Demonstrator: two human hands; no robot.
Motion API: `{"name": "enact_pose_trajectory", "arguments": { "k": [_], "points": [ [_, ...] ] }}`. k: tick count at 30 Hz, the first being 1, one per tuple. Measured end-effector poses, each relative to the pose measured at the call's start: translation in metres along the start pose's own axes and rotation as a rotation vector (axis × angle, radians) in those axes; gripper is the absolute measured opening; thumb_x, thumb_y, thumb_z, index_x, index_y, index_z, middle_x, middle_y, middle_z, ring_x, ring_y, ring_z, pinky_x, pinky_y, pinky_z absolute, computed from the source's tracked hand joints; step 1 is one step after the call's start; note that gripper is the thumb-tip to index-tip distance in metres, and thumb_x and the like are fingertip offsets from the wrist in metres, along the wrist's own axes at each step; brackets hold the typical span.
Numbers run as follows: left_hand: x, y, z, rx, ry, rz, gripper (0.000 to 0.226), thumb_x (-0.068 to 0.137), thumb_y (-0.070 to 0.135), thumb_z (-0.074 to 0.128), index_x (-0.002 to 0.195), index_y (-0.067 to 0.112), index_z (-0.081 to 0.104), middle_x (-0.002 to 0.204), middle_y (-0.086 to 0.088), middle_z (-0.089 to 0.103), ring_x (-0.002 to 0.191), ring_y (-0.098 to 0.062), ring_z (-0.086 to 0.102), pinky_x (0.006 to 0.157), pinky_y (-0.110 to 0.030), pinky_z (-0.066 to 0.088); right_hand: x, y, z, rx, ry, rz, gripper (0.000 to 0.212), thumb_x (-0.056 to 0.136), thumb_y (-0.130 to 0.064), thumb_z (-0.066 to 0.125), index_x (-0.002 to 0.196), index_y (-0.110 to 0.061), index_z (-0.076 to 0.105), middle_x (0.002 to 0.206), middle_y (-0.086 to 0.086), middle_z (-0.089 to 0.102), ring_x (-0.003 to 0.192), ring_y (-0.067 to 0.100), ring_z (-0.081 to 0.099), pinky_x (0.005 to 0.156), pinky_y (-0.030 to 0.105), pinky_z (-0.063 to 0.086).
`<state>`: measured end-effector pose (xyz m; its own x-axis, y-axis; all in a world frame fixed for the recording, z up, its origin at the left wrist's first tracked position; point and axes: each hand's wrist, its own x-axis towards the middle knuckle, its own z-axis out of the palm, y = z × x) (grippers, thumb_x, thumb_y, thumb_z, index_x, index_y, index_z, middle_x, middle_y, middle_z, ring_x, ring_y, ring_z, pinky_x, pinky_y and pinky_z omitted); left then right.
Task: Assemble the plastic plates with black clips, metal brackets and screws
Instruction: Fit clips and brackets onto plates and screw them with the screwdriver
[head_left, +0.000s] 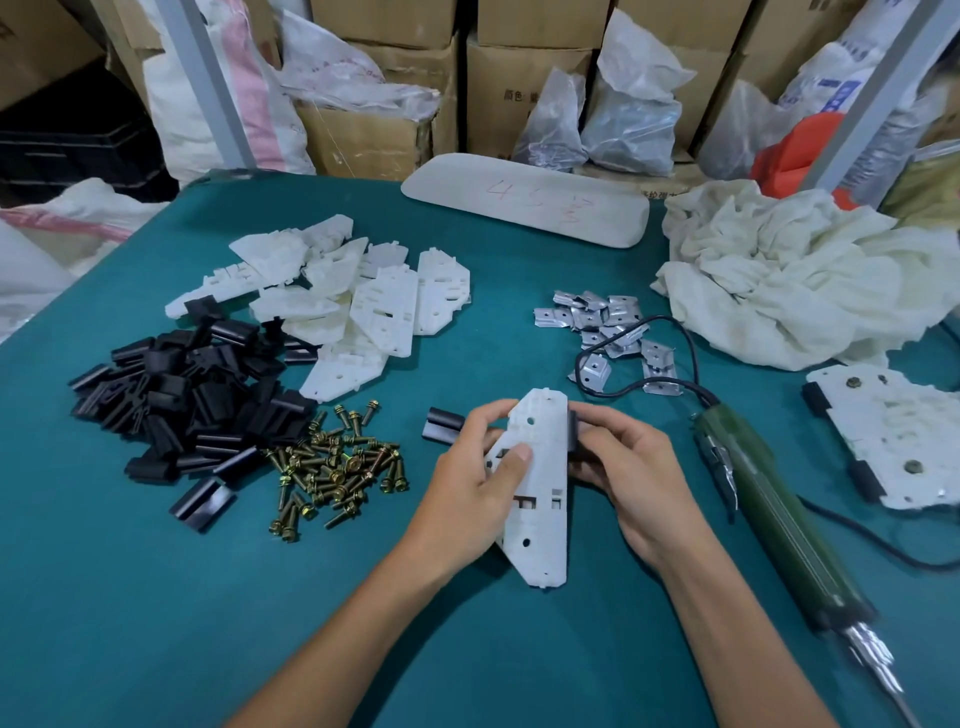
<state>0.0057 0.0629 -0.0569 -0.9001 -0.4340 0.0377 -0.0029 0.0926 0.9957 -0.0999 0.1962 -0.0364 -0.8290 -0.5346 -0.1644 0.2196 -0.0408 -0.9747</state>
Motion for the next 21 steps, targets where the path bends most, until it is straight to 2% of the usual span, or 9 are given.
{"name": "enact_pose_trajectory", "arguments": {
  "k": [4, 6, 10, 12, 14, 16, 18, 21],
  "points": [
    [-0.002, -0.003, 0.007, 0.09, 0.042, 0.018, 0.032, 0.099, 0.032, 0.055, 0.129, 0.041, 0.048, 0.107, 0.016, 0.071, 0.091, -0.012, 0.071, 0.083, -0.041, 0.058, 0.0, 0.003, 0.003, -0.047, 0.145, -0.096, 0.022, 0.096, -0.004, 0.065, 0.102, -0.019, 0.08, 0.093, 0.008, 0.079, 0.081, 0.016, 0.073, 0.071, 0.026, 0.06],
    [-0.001, -0.004, 0.009, 0.103, 0.044, 0.025, 0.031, 0.099, 0.032, 0.055, 0.128, 0.04, 0.048, 0.106, 0.017, 0.072, 0.09, -0.011, 0.072, 0.082, -0.04, 0.059, 0.0, 0.007, 0.003, -0.122, 0.198, -0.138, 0.017, 0.092, -0.011, 0.074, 0.102, -0.024, 0.08, 0.09, 0.006, 0.078, 0.082, 0.017, 0.073, 0.077, 0.028, 0.061],
    [0.001, -0.006, 0.006, 0.071, 0.028, 0.011, 0.03, 0.1, 0.029, 0.058, 0.128, 0.034, 0.048, 0.108, 0.019, 0.071, 0.09, -0.009, 0.072, 0.079, -0.034, 0.059, -0.001, 0.01, 0.007, -0.23, 0.226, -0.167, 0.016, 0.091, -0.019, 0.076, 0.104, -0.028, 0.078, 0.091, -0.007, 0.078, 0.085, 0.008, 0.073, 0.076, 0.022, 0.057],
    [0.001, -0.006, 0.006, 0.063, 0.024, -0.006, 0.029, 0.1, 0.027, 0.059, 0.128, 0.033, 0.049, 0.109, 0.018, 0.071, 0.093, -0.008, 0.072, 0.081, -0.034, 0.058, -0.002, 0.008, 0.006, -0.278, 0.213, -0.137, 0.014, 0.092, -0.022, 0.076, 0.104, -0.029, 0.077, 0.091, -0.008, 0.078, 0.086, 0.009, 0.073, 0.081, 0.031, 0.06],
    [0.002, -0.006, 0.007, 0.061, 0.031, -0.02, 0.029, 0.1, 0.027, 0.059, 0.127, 0.034, 0.05, 0.109, 0.017, 0.071, 0.094, -0.008, 0.072, 0.084, -0.036, 0.058, -0.003, 0.001, 0.004, -0.4, 0.209, -0.126, 0.014, 0.091, -0.027, 0.076, 0.105, -0.03, 0.076, 0.091, -0.008, 0.076, 0.086, 0.009, 0.071, 0.088, 0.038, 0.059],
    [0.003, -0.004, 0.007, 0.064, 0.026, -0.035, 0.028, 0.099, 0.03, 0.058, 0.126, 0.035, 0.051, 0.108, 0.016, 0.072, 0.094, -0.008, 0.071, 0.087, -0.041, 0.057, -0.001, -0.013, 0.009, -0.658, 0.23, -0.249, 0.021, 0.09, -0.034, 0.075, 0.111, -0.031, 0.072, 0.1, -0.012, 0.07, 0.095, 0.008, 0.066, 0.092, 0.034, 0.054],
    [0.004, -0.004, 0.007, 0.076, 0.016, -0.041, 0.028, 0.098, 0.031, 0.057, 0.126, 0.034, 0.051, 0.108, 0.014, 0.072, 0.096, -0.009, 0.07, 0.088, -0.046, 0.056, 0.004, -0.034, 0.027, -0.828, 0.154, -0.418, 0.022, 0.09, -0.036, 0.074, 0.111, -0.03, 0.071, 0.105, -0.012, 0.065, 0.102, 0.01, 0.061, 0.095, 0.032, 0.048],
    [0.005, -0.003, 0.007, 0.119, 0.003, -0.017, 0.033, 0.098, 0.023, 0.053, 0.131, 0.028, 0.049, 0.116, 0.009, 0.068, 0.105, -0.019, 0.066, 0.089, -0.049, 0.053, 0.025, -0.056, 0.074, -1.094, -0.158, -0.45, 0.016, 0.092, -0.036, 0.069, 0.106, -0.031, 0.071, 0.101, -0.01, 0.07, 0.1, 0.014, 0.062, 0.089, 0.036, 0.049]
  ]
}}
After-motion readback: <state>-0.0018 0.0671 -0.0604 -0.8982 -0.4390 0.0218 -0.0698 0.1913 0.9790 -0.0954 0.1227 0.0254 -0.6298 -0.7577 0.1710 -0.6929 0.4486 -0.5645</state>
